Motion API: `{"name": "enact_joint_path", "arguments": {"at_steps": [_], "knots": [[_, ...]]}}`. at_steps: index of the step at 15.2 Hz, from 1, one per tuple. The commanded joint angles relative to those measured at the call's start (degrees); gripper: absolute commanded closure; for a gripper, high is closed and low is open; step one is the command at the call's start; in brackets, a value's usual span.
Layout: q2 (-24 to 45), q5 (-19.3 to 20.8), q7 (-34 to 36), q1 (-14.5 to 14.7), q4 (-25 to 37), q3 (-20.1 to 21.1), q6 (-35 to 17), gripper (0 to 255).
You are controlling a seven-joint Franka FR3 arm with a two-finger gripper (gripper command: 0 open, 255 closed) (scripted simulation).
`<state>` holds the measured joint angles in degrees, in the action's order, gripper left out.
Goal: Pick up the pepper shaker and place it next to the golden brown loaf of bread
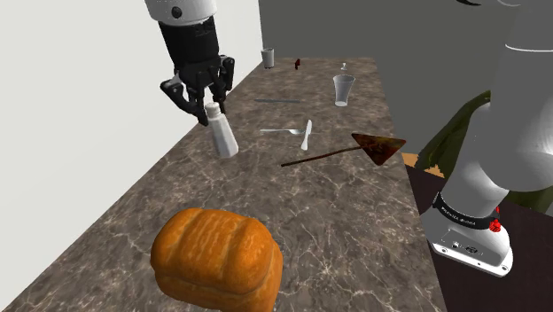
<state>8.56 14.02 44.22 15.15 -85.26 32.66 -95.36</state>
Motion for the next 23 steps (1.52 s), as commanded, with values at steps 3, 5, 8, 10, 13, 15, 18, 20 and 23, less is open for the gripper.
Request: {"name": "enact_joint_path", "arguments": {"at_steps": [3, 5, 8, 10, 13, 15, 18, 20, 23], "knots": [[0.70, 0.47, 1.00, 0.24, -1.94, 0.06, -2.42, 255], [0.44, 0.38, 1.17, 0.05, -3.78, 0.00, -4.03, 255], [0.20, 0.33, 1.47, -0.17, -6.37, -0.09, -6.40, 255], [0.11, 0.35, 1.69, -0.28, -7.99, -0.14, -7.94, 255], [0.11, 0.48, 2.07, -0.41, -10.30, -0.23, -10.21, 255], [0.18, 0.62, 2.35, -0.48, -11.74, -0.28, -11.69, 255], [0.40, 0.91, 2.82, -0.54, -13.79, -0.37, -13.87, 255], [0.62, 1.15, 3.15, -0.56, -15.07, -0.43, -15.31, 255], [1.05, 1.61, 3.71, -0.57, -16.88, -0.53, -17.42, 255]]}}
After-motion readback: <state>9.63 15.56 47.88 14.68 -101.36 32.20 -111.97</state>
